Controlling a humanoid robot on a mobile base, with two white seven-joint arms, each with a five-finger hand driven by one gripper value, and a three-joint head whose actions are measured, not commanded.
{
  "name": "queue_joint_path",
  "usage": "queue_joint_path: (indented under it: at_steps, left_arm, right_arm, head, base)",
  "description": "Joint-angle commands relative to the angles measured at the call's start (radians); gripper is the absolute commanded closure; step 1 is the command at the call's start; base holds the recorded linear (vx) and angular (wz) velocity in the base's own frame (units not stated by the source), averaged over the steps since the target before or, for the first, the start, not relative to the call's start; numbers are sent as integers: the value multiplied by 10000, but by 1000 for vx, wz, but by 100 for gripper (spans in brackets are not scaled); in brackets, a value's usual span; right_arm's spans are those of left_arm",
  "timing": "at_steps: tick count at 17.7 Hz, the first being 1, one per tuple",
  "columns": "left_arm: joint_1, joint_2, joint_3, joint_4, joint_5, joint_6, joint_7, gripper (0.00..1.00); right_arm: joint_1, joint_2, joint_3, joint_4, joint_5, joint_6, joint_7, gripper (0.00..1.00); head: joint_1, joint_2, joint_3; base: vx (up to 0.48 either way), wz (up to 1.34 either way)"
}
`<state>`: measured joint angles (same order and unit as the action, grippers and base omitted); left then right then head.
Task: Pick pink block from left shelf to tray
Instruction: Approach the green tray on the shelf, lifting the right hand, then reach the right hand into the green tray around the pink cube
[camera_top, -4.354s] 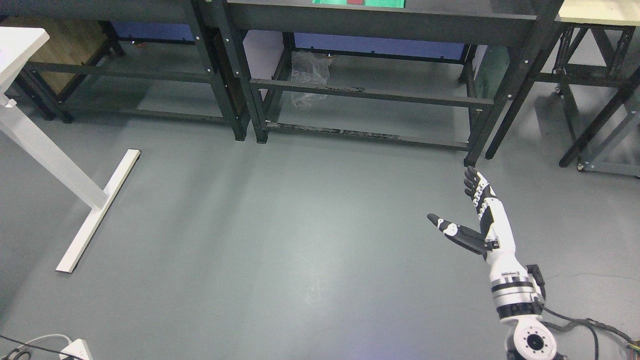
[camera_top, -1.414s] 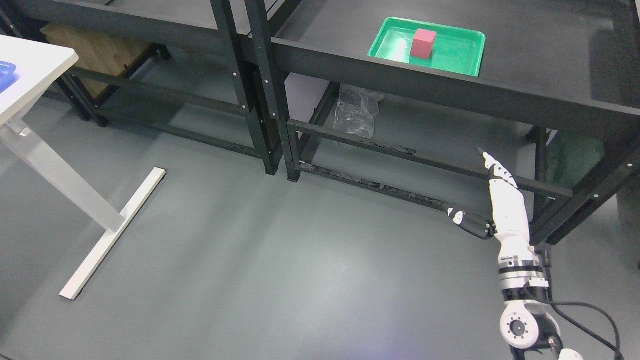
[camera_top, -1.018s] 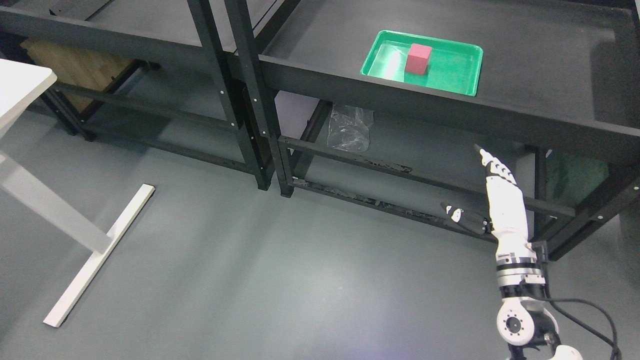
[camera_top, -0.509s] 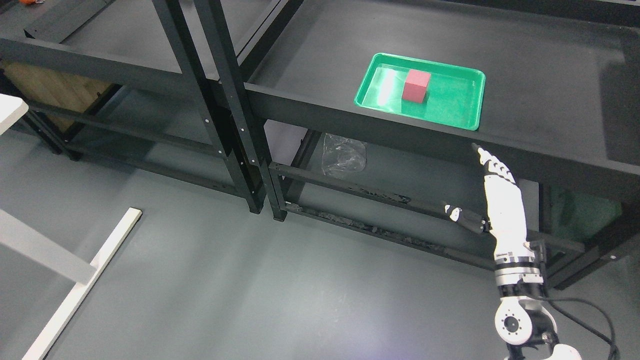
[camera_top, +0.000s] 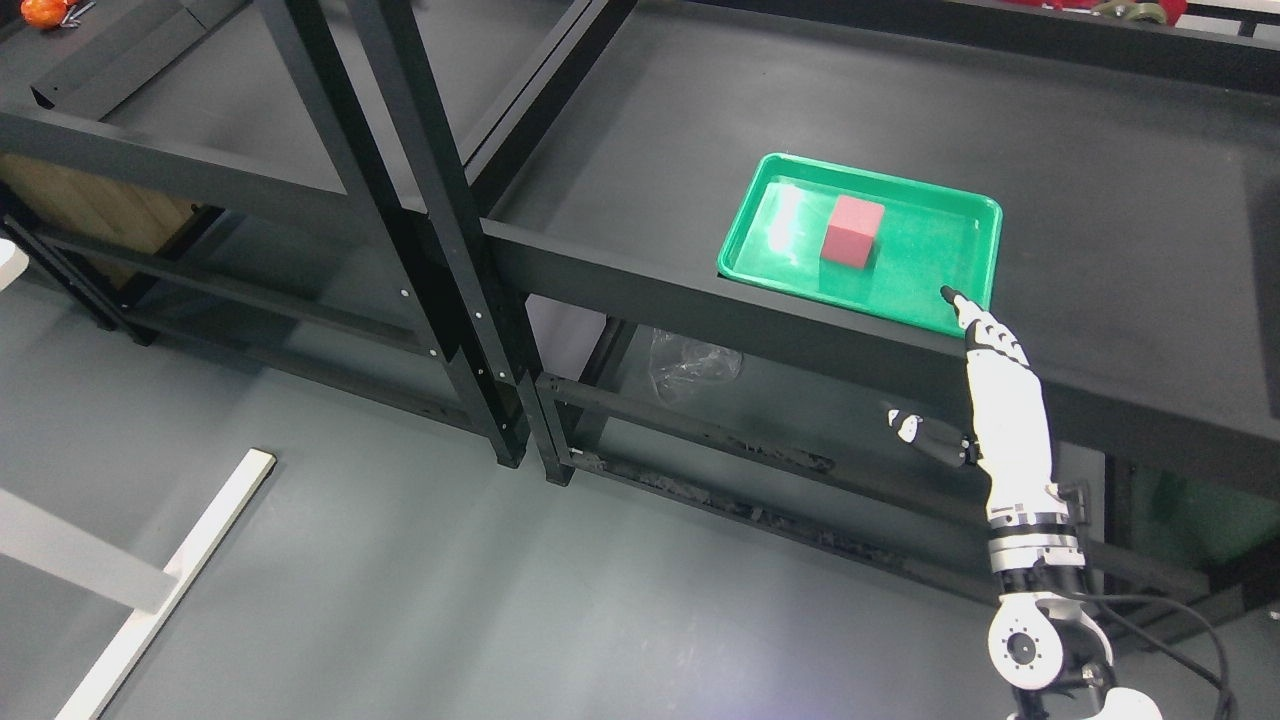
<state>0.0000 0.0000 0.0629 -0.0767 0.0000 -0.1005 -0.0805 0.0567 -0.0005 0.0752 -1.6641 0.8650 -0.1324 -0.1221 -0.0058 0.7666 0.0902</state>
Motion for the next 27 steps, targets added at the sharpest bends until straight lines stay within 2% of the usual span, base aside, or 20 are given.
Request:
queue_joint_path:
  at_steps: [1, 9, 19, 27]
  left_arm:
    - [92, 175, 0, 0, -15, -8, 7, 0]
    - [92, 175, 0, 0, -15, -8, 7, 0]
    - [92, 175, 0, 0, -15, 8, 7, 0]
    - [92, 175, 0, 0, -15, -8, 7, 0]
  right_arm:
    - [1, -169, 30, -3, 2, 20, 70, 0]
    - [-30, -169, 198, 43, 17, 112, 193, 0]
    - [-61, -169, 1180, 518, 232, 648, 1129, 0]
    - [169, -593, 1380, 564, 432, 757, 1313, 0]
  head:
    - [0, 0, 0]
    - [0, 0, 0]
    - [0, 0, 0]
    - [0, 0, 0]
  base:
    - [234, 22]
    - [219, 4]
    - [203, 11]
    - [158, 19]
